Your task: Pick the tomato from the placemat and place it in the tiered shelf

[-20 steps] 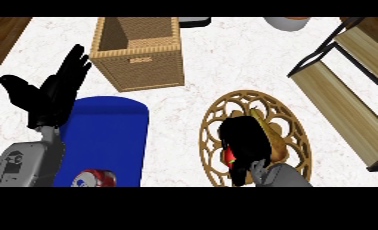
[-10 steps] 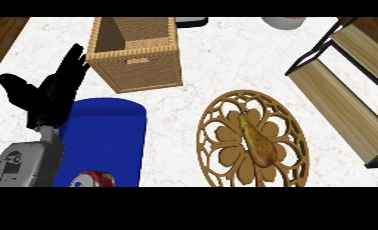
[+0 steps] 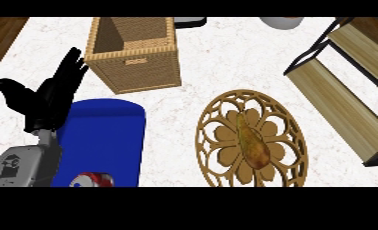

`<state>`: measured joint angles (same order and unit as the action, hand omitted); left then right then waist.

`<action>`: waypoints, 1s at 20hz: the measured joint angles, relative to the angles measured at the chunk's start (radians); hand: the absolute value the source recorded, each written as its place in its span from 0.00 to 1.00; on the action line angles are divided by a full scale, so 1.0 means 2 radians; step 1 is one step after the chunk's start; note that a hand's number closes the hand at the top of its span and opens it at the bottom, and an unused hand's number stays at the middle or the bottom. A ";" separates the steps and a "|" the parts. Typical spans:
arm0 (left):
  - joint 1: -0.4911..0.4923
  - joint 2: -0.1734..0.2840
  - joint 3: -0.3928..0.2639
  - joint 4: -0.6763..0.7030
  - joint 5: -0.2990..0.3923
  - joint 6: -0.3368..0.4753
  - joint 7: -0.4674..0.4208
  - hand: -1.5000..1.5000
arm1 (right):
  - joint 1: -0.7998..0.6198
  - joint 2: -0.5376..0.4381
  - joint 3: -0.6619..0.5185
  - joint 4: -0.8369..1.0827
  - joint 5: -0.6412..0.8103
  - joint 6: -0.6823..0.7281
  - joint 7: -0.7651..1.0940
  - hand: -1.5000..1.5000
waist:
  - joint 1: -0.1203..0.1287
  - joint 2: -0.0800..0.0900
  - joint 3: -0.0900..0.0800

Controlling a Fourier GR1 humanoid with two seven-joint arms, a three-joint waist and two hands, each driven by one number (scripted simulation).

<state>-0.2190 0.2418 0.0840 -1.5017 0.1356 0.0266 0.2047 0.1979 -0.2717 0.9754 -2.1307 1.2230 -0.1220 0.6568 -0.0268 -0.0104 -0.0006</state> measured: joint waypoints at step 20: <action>-0.015 -0.002 0.000 -0.005 0.000 0.000 0.012 0.50 | -0.117 0.056 -0.223 -0.148 0.017 0.174 0.118 1.00 | 0.006 0.006 0.000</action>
<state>-0.2483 0.2378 0.0837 -1.5108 0.1353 0.0258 0.2288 -0.0353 -0.1597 0.5295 -2.4264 1.2561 0.2258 0.8929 -0.0141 0.0009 -0.0008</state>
